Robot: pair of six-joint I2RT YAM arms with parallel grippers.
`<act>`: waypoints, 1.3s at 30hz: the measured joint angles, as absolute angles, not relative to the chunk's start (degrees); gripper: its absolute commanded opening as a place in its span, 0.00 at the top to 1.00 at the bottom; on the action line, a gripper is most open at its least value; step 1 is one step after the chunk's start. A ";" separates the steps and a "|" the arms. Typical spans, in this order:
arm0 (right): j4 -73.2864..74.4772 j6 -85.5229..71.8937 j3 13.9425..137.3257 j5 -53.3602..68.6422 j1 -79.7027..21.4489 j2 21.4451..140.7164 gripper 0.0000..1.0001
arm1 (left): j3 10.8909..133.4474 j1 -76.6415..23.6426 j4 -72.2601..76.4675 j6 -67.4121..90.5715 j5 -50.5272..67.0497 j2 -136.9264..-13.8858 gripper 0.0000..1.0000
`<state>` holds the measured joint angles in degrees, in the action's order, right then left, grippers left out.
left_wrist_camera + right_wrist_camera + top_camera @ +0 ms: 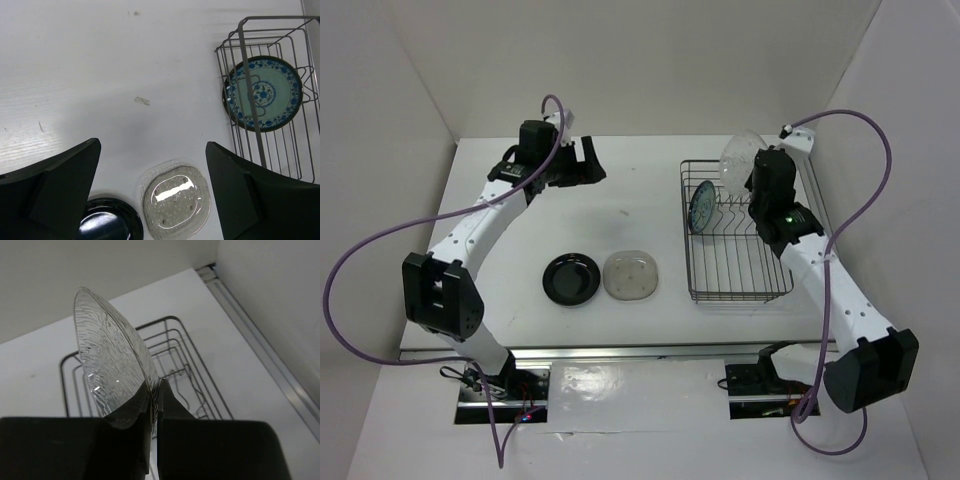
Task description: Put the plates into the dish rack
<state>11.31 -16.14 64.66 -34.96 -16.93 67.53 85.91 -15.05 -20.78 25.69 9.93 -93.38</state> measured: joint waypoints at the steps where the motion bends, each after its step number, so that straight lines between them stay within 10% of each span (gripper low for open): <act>1: 12.51 -15.62 64.66 -37.43 -16.84 68.12 1.00 | 85.91 -15.18 -21.17 25.67 9.63 -93.62 0.00; 34: 14.04 -15.77 62.72 -41.12 -19.75 83.59 1.00 | 86.59 -16.08 -24.49 25.61 3.18 -93.10 0.00; 39: 13.69 -16.64 62.70 -41.15 -20.64 84.88 0.67 | 86.85 -16.08 -24.49 25.56 3.18 -93.10 0.00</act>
<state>13.69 -16.64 62.70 -41.15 -20.64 84.88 86.85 -16.08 -24.49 25.56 3.18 -93.10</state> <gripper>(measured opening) 0.182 0.999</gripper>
